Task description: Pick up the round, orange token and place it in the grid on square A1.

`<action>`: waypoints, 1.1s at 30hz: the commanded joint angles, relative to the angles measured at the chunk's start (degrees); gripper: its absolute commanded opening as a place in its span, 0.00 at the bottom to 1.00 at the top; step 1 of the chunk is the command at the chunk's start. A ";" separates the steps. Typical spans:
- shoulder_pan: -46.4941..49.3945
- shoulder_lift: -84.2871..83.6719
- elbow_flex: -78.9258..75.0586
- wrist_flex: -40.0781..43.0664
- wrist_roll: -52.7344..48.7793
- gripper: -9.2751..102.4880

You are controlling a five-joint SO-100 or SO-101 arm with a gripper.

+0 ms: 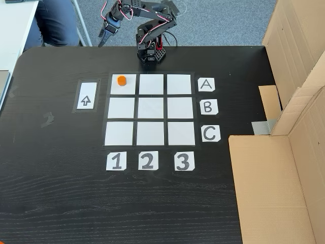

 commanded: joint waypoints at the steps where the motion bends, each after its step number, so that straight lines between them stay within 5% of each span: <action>1: 5.19 4.22 4.92 -0.53 -2.02 0.27; 11: 7.82 13.71 25.66 -11.69 -2.81 0.17; 33: 11.51 25.93 39.46 -12.66 -2.81 0.12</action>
